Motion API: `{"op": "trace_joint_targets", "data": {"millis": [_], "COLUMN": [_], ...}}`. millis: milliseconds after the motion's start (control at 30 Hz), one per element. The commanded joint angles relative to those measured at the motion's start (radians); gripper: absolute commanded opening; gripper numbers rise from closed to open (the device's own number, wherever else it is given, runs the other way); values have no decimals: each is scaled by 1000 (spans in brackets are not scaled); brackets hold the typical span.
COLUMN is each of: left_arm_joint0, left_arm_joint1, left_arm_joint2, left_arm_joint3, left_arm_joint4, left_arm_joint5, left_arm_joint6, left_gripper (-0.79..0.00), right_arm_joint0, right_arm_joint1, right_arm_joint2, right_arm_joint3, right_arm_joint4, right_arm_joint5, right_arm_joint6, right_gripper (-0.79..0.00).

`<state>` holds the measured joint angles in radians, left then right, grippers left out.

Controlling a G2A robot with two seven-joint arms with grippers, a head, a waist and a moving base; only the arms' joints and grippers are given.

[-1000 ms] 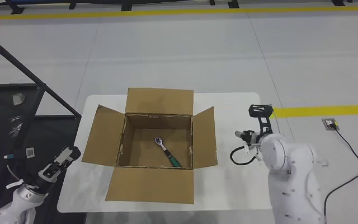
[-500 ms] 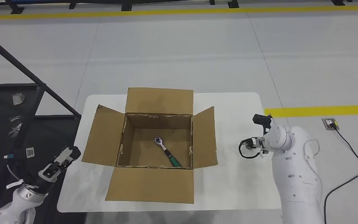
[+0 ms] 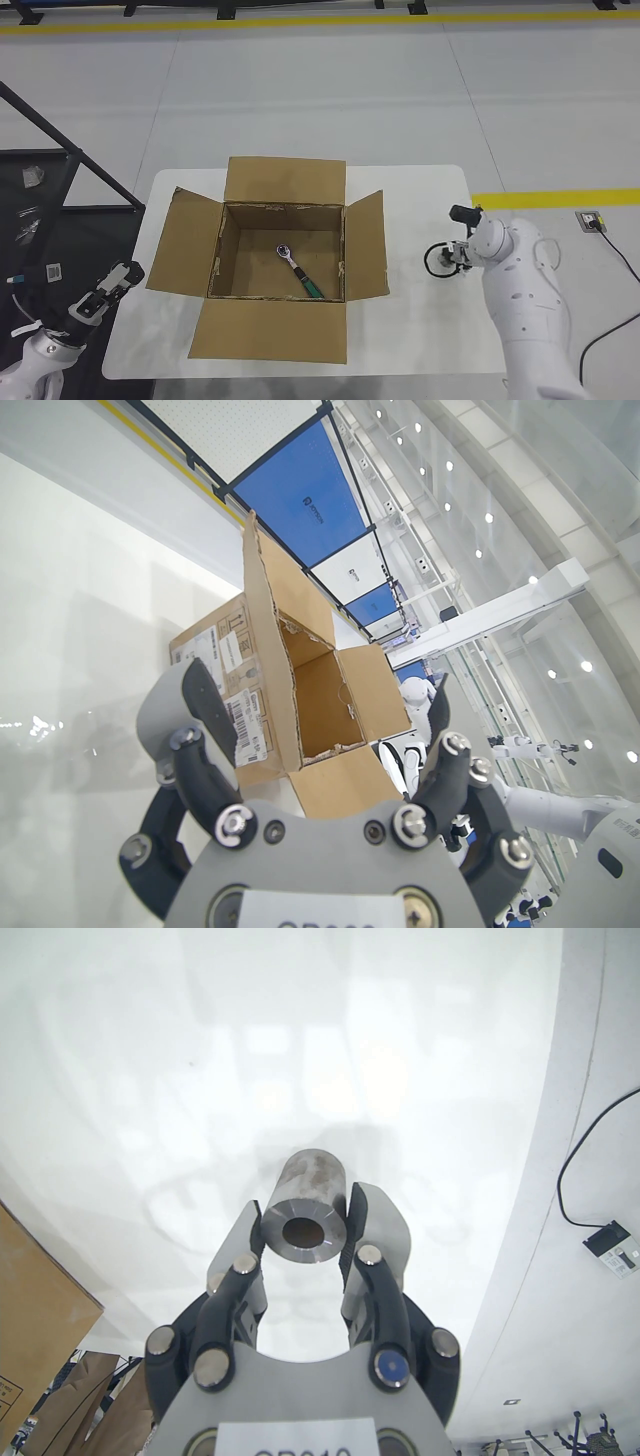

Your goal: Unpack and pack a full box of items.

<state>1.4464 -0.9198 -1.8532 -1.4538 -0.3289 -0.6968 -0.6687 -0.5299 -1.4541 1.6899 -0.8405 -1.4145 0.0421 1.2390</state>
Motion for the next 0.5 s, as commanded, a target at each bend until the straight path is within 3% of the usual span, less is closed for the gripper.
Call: {"op": "trace_joint_targets", "data": {"millis": [0,100,133,300,467], "left_arm_joint0": [0,0,0,0,0], "left_arm_joint1": [0,0,0,0,0], "left_arm_joint2": [0,0,0,0,0], "left_arm_joint3": [0,0,0,0,0], "left_arm_joint4": [0,0,0,0,0], "left_arm_joint5": [0,0,0,0,0], "left_arm_joint6": [0,0,0,0,0], "left_gripper": [0,0,0,0,0], "right_arm_joint0": [6,9,7,-45,-221], "right_arm_joint1": [3,7,9,9,0], "right_arm_joint2": [0,-1,-3,-22,-84], "right_arm_joint3": [14,13,4,-164,-643], "right_arm_joint4": [6,13,14,40,53], "right_arm_joint5": [5,6,8,6,54], "right_arm_joint6": [-15,-35,-40,-43,-5], "right_gripper": [-570,-693,-785,-785,-785]}}
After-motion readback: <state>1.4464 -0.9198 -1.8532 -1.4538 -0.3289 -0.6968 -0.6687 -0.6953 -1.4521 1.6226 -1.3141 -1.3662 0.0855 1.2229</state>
